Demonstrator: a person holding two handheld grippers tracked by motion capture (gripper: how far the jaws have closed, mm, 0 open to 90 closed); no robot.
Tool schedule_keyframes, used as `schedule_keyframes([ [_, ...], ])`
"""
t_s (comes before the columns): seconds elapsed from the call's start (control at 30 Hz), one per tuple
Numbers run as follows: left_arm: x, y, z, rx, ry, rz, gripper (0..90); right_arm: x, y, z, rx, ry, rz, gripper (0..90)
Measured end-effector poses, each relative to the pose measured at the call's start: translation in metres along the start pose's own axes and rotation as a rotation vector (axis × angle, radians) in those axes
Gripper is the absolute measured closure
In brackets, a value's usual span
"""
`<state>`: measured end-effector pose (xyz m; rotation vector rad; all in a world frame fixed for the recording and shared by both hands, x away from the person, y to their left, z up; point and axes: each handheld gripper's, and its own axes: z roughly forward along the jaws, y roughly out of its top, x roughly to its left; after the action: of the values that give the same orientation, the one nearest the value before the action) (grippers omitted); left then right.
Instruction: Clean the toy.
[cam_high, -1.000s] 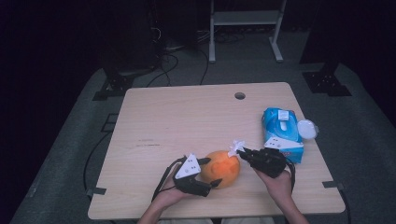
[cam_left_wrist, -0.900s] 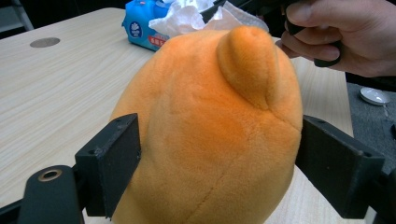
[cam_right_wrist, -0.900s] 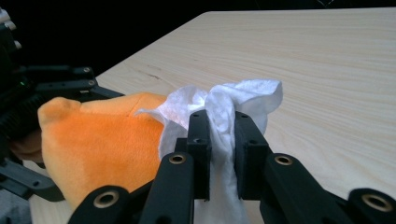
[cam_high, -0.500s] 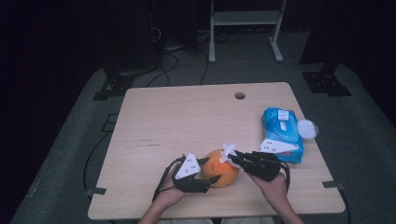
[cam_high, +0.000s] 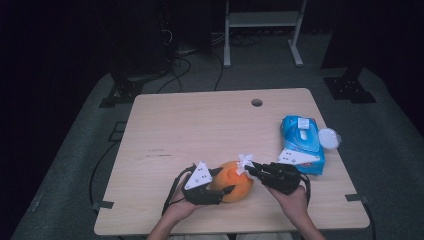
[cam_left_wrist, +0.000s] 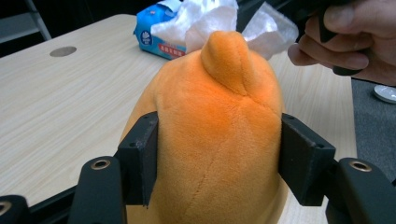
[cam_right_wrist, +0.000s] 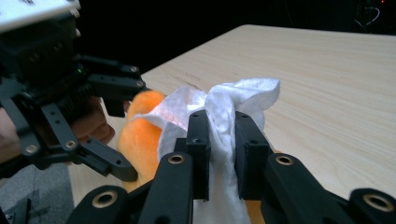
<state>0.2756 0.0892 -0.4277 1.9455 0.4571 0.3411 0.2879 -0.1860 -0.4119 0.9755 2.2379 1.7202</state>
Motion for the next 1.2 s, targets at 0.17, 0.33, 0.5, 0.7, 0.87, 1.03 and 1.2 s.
schedule_keyframes([
  [0.17,-0.001,-0.003,0.007,-0.023,0.004,-0.045,24.0,-0.019,-0.014,0.004,0.027,-0.043,0.063,77.0],
  [0.33,0.000,-0.005,0.008,-0.026,0.009,-0.043,28.9,-0.019,-0.011,0.001,0.020,-0.042,0.074,77.1],
  [0.5,-0.005,-0.005,0.012,-0.033,0.021,-0.039,32.2,0.007,0.007,-0.003,-0.026,0.026,0.011,77.1],
  [0.7,-0.001,-0.007,0.010,-0.071,-0.025,-0.074,25.7,0.001,0.001,0.001,0.009,-0.020,0.009,77.2],
  [0.87,-0.005,0.000,0.011,-0.059,0.013,-0.031,39.6,0.016,0.014,-0.007,-0.038,0.007,-0.028,77.4],
  [1.03,-0.012,0.006,0.009,-0.044,-0.009,-0.002,41.4,0.021,0.014,-0.001,-0.005,-0.002,-0.066,77.5],
  [1.2,-0.009,0.000,0.016,-0.034,0.003,-0.009,24.2,0.009,0.006,0.000,0.012,-0.033,-0.034,77.5],
])
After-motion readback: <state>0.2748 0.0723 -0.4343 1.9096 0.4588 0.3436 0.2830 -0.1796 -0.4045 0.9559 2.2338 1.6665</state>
